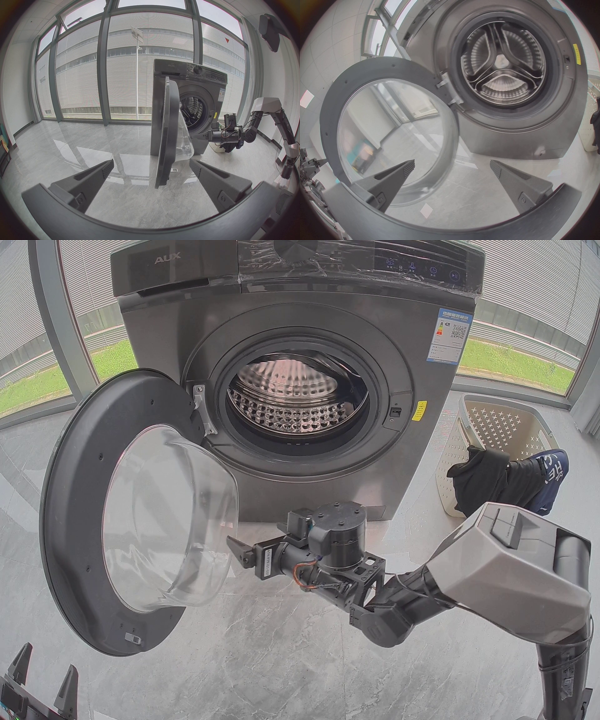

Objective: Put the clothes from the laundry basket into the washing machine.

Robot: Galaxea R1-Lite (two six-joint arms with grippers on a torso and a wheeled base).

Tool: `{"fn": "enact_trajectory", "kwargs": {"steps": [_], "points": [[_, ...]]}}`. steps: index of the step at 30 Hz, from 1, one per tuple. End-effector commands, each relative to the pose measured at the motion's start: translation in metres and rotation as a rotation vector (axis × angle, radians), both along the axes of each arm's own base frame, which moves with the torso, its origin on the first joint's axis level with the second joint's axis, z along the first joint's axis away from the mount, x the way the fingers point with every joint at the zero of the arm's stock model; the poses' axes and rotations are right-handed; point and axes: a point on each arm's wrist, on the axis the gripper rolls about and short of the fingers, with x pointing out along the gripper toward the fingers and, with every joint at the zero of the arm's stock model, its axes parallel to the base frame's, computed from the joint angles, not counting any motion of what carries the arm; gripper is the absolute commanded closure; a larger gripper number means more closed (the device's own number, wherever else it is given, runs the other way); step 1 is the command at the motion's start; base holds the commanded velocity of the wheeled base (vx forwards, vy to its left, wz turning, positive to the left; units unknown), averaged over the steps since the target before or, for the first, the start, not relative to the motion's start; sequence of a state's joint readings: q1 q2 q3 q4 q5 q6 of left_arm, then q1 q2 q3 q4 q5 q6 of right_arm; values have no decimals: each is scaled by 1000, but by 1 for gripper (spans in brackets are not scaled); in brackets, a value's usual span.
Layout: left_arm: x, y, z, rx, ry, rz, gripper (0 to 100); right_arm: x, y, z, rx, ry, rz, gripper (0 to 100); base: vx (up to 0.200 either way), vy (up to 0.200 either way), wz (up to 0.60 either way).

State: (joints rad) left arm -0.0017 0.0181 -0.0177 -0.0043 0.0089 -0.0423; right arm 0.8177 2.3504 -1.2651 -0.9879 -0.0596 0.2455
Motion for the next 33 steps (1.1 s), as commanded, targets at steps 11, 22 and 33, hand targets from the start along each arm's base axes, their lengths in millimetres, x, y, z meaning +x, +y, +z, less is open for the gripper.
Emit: {"fn": "enact_trajectory", "kwargs": {"steps": [11,22,33], "points": [[0,0,-5,-1,5,0,0,1,50,-22,67,-29,53,0,0,0,0],[0,0,-5,2,4,2,0,-4,-75,67,35,-74,-135,0,0,0,0],[0,0,-5,2,4,2,0,-82,-211,129,0,-193,-338,0,0,0,0]]}}
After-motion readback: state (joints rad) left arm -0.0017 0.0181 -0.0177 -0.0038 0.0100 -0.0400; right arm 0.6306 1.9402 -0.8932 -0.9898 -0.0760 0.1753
